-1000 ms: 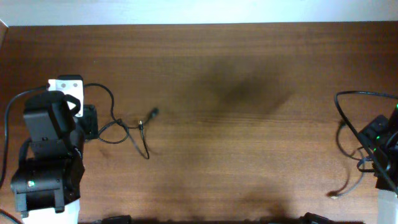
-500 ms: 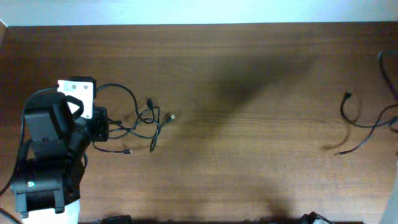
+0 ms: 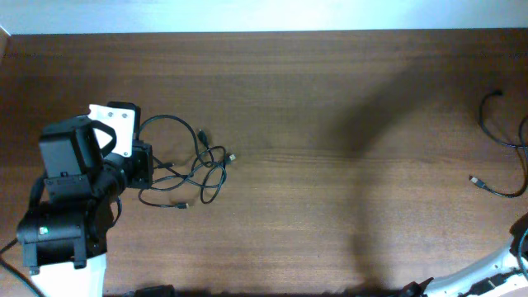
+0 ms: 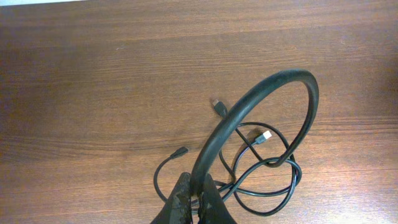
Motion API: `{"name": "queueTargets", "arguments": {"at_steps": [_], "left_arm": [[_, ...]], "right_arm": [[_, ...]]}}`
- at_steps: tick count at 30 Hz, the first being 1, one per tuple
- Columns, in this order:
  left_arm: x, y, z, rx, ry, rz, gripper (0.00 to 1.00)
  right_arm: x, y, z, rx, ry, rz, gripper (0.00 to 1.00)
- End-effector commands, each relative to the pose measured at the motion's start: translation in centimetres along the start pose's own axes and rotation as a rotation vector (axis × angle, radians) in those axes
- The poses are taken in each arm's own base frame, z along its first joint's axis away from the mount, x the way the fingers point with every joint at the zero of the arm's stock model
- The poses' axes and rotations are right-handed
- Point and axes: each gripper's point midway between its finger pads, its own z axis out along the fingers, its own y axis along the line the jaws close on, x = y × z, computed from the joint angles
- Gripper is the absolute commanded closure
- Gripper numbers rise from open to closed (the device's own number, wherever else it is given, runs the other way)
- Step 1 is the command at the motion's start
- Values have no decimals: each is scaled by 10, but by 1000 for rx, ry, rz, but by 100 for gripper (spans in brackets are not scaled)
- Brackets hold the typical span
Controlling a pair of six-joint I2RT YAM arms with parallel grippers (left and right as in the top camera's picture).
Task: Untangle cables
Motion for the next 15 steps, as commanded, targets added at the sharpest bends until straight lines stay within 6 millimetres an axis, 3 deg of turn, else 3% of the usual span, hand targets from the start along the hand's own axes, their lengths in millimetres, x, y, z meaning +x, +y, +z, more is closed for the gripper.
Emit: {"name": "queueTargets", "arguments": {"at_steps": [1, 3, 4, 5, 6, 8, 9, 10, 11, 12, 13, 15], "left_arm": [[-3, -9, -2, 55, -15, -8, 100], [-3, -9, -2, 53, -16, -1, 100], [-3, -9, -2, 53, -16, 0, 100], [-3, -9, -2, 53, -16, 4, 100], [-3, -9, -2, 54, -16, 4, 100], [-3, -9, -2, 54, -17, 12, 100], [-4, -13, -2, 75, -21, 49, 100], [-5, -18, -3, 102, -31, 84, 100], [-6, -18, -3, 104, -33, 87, 100], [-6, -20, -3, 113, -36, 114, 100], [-7, -25, -4, 146, -48, 149, 100], [-11, -46, -5, 268, -89, 264, 100]], "right_arm": [[0, -22, -2, 72, 8, 2, 1], [3, -20, -3, 48, 19, 31, 1], [3, -8, -5, -17, 24, 23, 1], [4, 26, -11, -187, 20, -81, 1], [8, 73, -30, -401, -2, -228, 1], [30, 122, -49, -514, -21, -437, 1], [48, 145, -51, -533, -9, -546, 1], [82, 176, -50, -554, 34, -708, 1], [110, 193, -44, -540, 83, -829, 1], [135, 205, -37, -522, 132, -922, 1], [173, 222, -27, -515, 216, -1039, 1], [232, 241, -23, -540, 349, -1177, 2]]}}
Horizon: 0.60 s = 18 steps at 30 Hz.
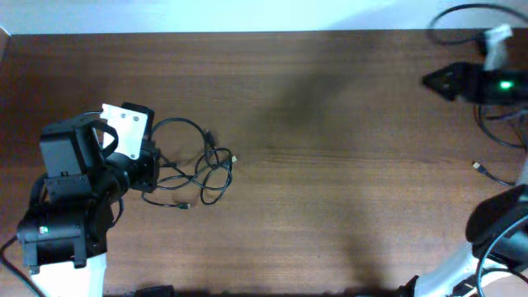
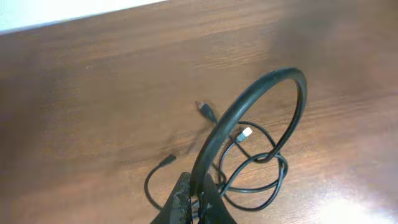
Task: Untangle cables
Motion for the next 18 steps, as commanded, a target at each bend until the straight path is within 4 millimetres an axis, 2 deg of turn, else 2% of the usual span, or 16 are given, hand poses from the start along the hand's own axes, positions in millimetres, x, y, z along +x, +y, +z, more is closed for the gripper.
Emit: {"name": "queueTargets", "arguments": {"at_steps": [1, 3, 4, 5, 6, 7, 8, 9, 10, 11, 12, 13, 14, 15, 16, 18], "left_arm": [[-14, -29, 3, 182, -74, 176, 100], [-20, -35, 20, 259, -83, 211, 100], [-22, -30, 40, 280, -63, 201, 100], [-22, -30, 54, 314, -49, 189, 100], [-25, -40, 63, 398, -61, 173, 100], [-31, -61, 62, 557, -109, 164, 100], [-38, -80, 51, 697, -178, 188, 100], [-44, -92, 39, 791, -235, 191, 84], [-52, -104, 21, 903, -301, 181, 29], [-53, -104, 21, 899, -307, 188, 1], [-51, -97, 30, 838, -283, 199, 1], [-44, -78, 51, 686, -216, 224, 1], [-35, -54, 69, 522, -132, 227, 1], [-27, -21, 84, 323, -36, 142, 1], [-24, -6, 89, 237, -2, 81, 1], [-28, -6, 81, 222, -18, 80, 1]], "right_arm": [[16, 55, 29, -31, 136, -228, 2], [24, 97, 32, -69, 169, -319, 2], [30, 134, 20, -70, 164, -400, 1], [34, 153, 12, -68, 158, -445, 2], [41, 180, 0, -50, 147, -522, 1], [51, 205, -12, -38, 135, -586, 1], [60, 224, -20, -43, 131, -632, 0], [73, 238, -26, -51, 145, -658, 1], [96, 251, -29, -56, 214, -671, 1], [107, 258, -28, -77, 253, -675, 1], [115, 260, -26, -86, 287, -676, 1], [119, 259, -24, -67, 311, -671, 1], [122, 259, -22, -46, 329, -672, 1], [126, 265, -20, -59, 341, -693, 1], [131, 268, -16, -52, 361, -725, 1], [139, 257, 6, 51, 419, -717, 1]]}}
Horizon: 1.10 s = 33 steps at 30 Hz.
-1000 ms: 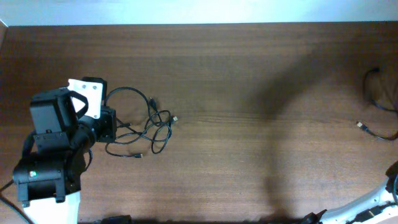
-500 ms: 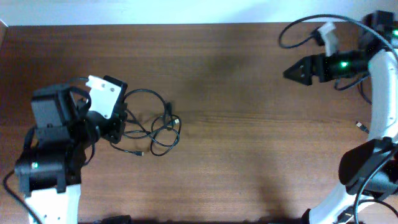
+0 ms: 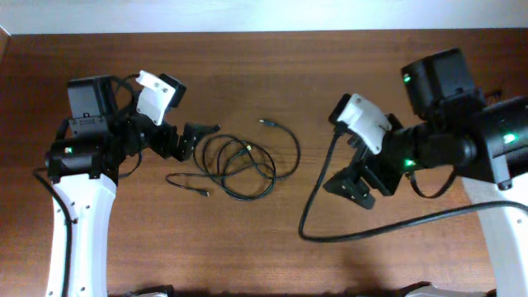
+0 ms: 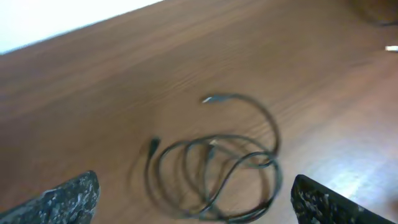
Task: Untangle cables
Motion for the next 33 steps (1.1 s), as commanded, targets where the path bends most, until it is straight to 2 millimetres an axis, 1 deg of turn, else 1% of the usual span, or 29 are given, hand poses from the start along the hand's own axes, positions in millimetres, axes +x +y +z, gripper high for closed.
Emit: {"name": "queueTargets", "arguments": {"at_steps": [1, 2, 3, 4, 5, 7, 8, 10, 11, 12, 13, 14, 15, 18, 19, 21, 22, 23, 25, 28, 30, 33], "left_arm": [[-1, 15, -17, -147, 10, -37, 1], [-8, 9, -30, -163, -24, -15, 1], [-14, 1, -44, -177, -55, 6, 1], [-16, -7, -55, -186, -76, 20, 1], [-17, -13, -66, -200, -91, 31, 1], [-12, -18, -81, -250, -87, 12, 1], [-11, -19, -82, -249, -86, 11, 1], [-7, -21, -82, -244, -75, 4, 1], [-6, -22, -82, -241, -68, 0, 1], [-5, -22, -82, -241, -66, -1, 1], [-5, -22, -82, -240, -66, -1, 1], [-5, -22, -82, -239, -66, -1, 1], [-5, -22, -82, -237, -66, -2, 1], [-3, -23, -82, -233, -60, -6, 1], [-4, -23, -82, -234, -61, -5, 1], [-4, -24, -81, -227, -64, -4, 1], [-4, -24, -81, -227, -64, -5, 1], [-4, -24, -81, -226, -64, -5, 1], [-6, -28, -81, -207, -72, -2, 1], [-6, -28, -81, -205, -72, -3, 1], [-6, -28, -81, -205, -72, -3, 1], [-6, -28, -81, -205, -72, -3, 1]], "right_arm": [[18, -17, 38, 115, 149, 76, 1], [23, -28, 60, 156, 174, 130, 1], [25, -34, 83, 160, 168, 163, 1], [26, -41, 100, 165, 149, 214, 1], [27, -49, 121, 175, 120, 276, 1], [27, -64, 153, 196, 45, 430, 1], [25, -66, 163, 196, 17, 447, 1], [25, -58, 191, 177, -16, 412, 1], [25, -49, 206, 162, -26, 375, 9], [24, -44, 215, 152, -32, 353, 12], [26, -40, 232, 139, -31, 331, 12], [32, -39, 245, 132, -5, 331, 13], [42, -40, 259, 125, 37, 339, 21], [67, -38, 295, 104, 151, 370, 35], [72, -39, 303, 102, 170, 373, 39], [75, -42, 314, 100, 177, 375, 40], [73, -43, 316, 100, 169, 373, 46], [70, -44, 317, 101, 155, 369, 50], [61, -47, 318, 105, 115, 384, 50], [53, -49, 319, 108, 84, 401, 51], [55, -53, 320, 130, 86, 401, 51], [63, -71, 321, 239, 95, 454, 51]]}}
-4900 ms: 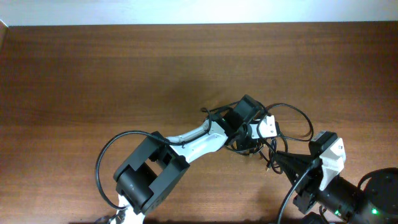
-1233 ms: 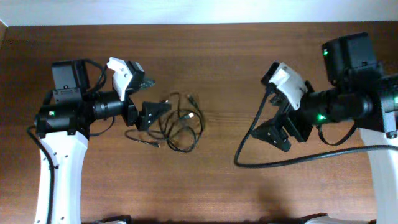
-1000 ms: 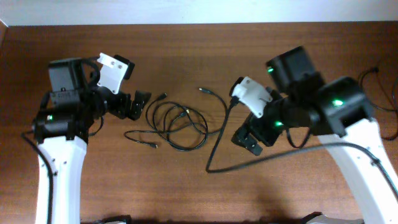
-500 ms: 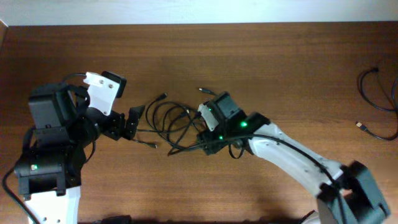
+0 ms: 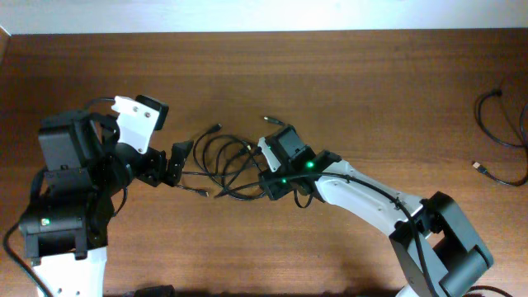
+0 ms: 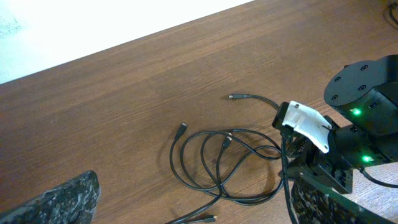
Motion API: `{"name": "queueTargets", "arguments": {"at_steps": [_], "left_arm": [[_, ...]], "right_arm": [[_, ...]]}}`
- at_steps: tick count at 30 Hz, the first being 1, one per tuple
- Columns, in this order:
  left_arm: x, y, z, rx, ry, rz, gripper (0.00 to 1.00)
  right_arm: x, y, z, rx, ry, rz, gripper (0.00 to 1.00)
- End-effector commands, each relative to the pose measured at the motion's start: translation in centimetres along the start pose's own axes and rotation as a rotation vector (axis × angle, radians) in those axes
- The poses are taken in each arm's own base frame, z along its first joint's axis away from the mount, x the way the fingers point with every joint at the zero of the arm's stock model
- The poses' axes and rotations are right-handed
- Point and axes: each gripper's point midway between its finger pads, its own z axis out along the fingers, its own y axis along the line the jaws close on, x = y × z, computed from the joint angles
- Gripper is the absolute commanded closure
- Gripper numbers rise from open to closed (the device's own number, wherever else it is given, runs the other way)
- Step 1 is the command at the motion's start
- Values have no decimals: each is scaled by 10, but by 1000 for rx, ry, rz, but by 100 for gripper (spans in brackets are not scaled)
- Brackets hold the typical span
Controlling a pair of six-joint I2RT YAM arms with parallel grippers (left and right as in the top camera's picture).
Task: Untangle cables
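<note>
A tangle of thin black cables lies on the wooden table left of centre. Loose plugs stick out at the top, at the upper left and at the bottom. My left gripper stands wide open just left of the tangle, with nothing between its fingers. My right gripper is down at the tangle's right edge. Its jaws are hidden under its wrist, and a strand runs past them.
Other black cables lie at the table's far right edge, one plug pointing inward. The right arm stretches across the table from the lower right. The table's far edge meets a white wall.
My right arm was raised over the right half of the table with a thick cable hanging by it; now it reaches low to the tangle's right side. The tangle has changed shape. My left gripper stays open.
At first my left gripper was shut on a cable loop at the tangle's left, and stayed shut a moment later. Then it was open, with the tangle lying loose farther right and the right arm raised. Now both grippers flank the tangle.
</note>
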Motion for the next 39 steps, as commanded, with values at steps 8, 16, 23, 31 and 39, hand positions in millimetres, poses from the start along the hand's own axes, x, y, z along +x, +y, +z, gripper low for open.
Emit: {"name": "queueTargets", "arguments": {"at_steps": [8, 16, 23, 31, 39], "left_arm": [[-3, -3, -3, 11, -15, -6, 1], [-2, -3, -3, 11, -12, -7, 1], [2, -15, -2, 68, 1, -17, 1], [21, -74, -3, 292, 80, 103, 1], [28, -124, 22, 569, 103, 307, 3]], "right_arm": [[12, -18, 23, 92, 39, 83, 77], [13, -8, 4, 64, 74, 175, 96], [-102, 45, -227, 66, -260, -59, 96], [-118, 82, -333, -36, -413, -123, 96], [-120, 133, -456, -218, -700, -281, 96]]}}
